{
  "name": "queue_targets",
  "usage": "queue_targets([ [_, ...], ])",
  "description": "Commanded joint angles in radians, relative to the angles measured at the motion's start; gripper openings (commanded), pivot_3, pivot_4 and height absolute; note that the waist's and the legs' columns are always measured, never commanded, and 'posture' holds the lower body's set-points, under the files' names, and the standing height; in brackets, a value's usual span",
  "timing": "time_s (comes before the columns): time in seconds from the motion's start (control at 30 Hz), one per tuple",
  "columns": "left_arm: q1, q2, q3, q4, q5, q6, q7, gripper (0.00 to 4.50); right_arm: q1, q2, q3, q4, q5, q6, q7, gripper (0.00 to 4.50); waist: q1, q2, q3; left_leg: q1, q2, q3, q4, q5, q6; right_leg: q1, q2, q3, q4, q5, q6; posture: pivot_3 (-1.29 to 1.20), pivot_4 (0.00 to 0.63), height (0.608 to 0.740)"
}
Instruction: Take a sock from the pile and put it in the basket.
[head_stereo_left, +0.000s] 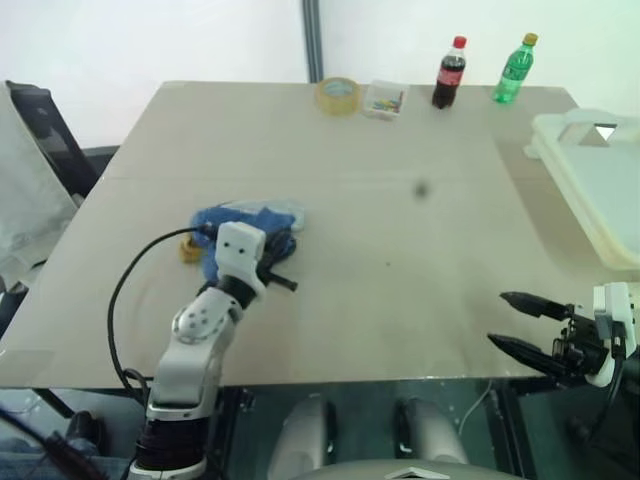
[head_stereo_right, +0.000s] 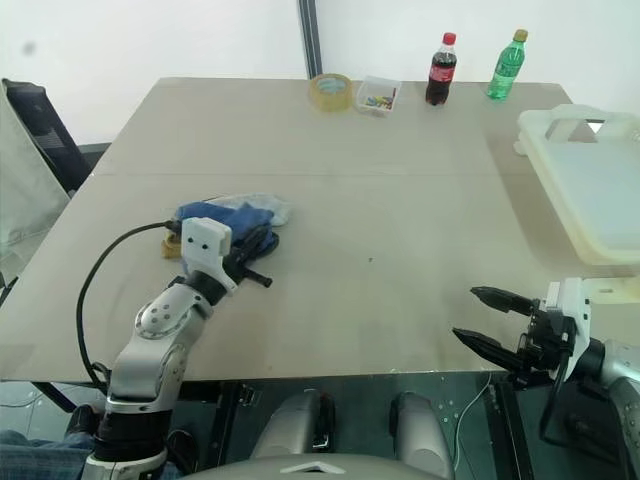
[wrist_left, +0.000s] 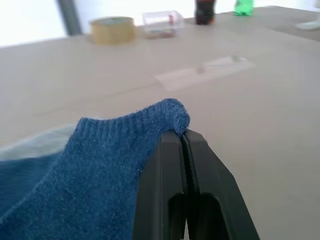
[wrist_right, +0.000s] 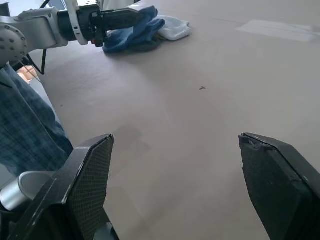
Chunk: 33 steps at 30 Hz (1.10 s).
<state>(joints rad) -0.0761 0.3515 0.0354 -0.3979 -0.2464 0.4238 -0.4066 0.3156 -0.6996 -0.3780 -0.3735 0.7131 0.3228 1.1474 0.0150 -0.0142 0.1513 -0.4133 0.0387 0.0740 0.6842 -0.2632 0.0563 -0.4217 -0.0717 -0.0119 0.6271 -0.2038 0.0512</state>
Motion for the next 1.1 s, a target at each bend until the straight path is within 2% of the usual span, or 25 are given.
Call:
queue_targets([
  [0.03, -0.015, 0.005, -0.054, -0.105, -0.067, 0.121, -0.029, 0.07, -0.01, -0.001, -0.013, -0.014, 0.012, -0.011, -0.004, 4.1, 0.0, 0.0, 0.0, 0.0, 0.0, 0.0, 0.0, 0.0, 0.0, 0.0, 0.0, 0.0, 0.0, 0.0, 0.0, 0.0, 0.15, 0.74],
  [0.27, -0.12, -0.04, -0.234, -0.034, -0.011, 0.169, -0.029, 0.07, -0.016, -0.006, -0.014, -0.024, 0.018, 0.001, -0.014, 4.1, 0.003, 0.0, 0.0, 0.001, -0.002, -0.001, 0.002, 0.0, 0.0, 0.002, 0.001, 0.0, 0.0, 0.0, 0.0, 0.0, 0.15, 0.74],
  [0.47, -0.232, -0.163, -0.412, 0.148, 0.102, 0.105, -0.002, 0.07, -0.006, -0.012, -0.028, -0.045, 0.028, 0.012, -0.028, 4.1, 0.002, 0.0, 0.0, 0.001, -0.002, -0.002, 0.002, 0.0, 0.0, 0.002, 0.002, 0.0, 0.0, 0.0, 0.0, 0.0, 0.15, 0.74],
  [0.73, -0.312, -0.267, -0.464, 0.281, 0.148, 0.102, 0.001, 0.07, 0.002, 0.001, -0.04, -0.074, 0.025, 0.016, -0.081, 4.1, 0.001, 0.0, 0.0, 0.0, -0.002, -0.002, 0.002, 0.0, 0.0, 0.002, 0.002, 0.0, 0.0, 0.0, 0.0, 0.0, 0.15, 0.74],
  [0.87, -0.313, -0.287, -0.459, 0.257, 0.126, 0.099, -0.023, 1.19, -0.012, 0.004, -0.035, -0.073, 0.014, 0.009, -0.11, 4.1, 0.001, 0.0, 0.0, 0.0, -0.002, -0.002, 0.002, 0.0, 0.0, 0.002, 0.001, 0.0, 0.0, 0.0, 0.0, 0.0, 0.15, 0.74],
  [0.93, -0.303, -0.283, -0.451, 0.222, 0.105, 0.095, -0.048, 2.27, -0.02, 0.0, -0.03, -0.069, 0.011, 0.012, -0.118, 4.1, 0.001, 0.0, 0.0, 0.0, -0.002, -0.002, 0.002, 0.0, 0.0, 0.002, 0.001, 0.0, 0.0, 0.0, 0.0, 0.0, 0.15, 0.74],
  [0.97, -0.297, -0.275, -0.441, 0.198, 0.09, 0.095, -0.064, 2.66, -0.027, -0.002, -0.025, -0.066, 0.007, 0.017, -0.124, 4.1, 0.001, 0.0, 0.0, 0.0, -0.002, -0.002, 0.002, 0.0, 0.0, 0.002, 0.001, 0.0, 0.0, 0.0, 0.0, 0.0, 0.15, 0.74],
  [1.1, -0.278, -0.233, -0.35, 0.092, -0.017, 0.124, -0.139, 2.66, -0.073, -0.004, 0.023, -0.05, -0.023, 0.037, -0.157, 4.1, -0.003, 0.001, 0.0, 0.0, -0.002, -0.002, 0.002, 0.0, 0.0, 0.002, 0.001, 0.0, 0.0, 0.0, 0.0, 0.0, 0.15, 0.74],
])
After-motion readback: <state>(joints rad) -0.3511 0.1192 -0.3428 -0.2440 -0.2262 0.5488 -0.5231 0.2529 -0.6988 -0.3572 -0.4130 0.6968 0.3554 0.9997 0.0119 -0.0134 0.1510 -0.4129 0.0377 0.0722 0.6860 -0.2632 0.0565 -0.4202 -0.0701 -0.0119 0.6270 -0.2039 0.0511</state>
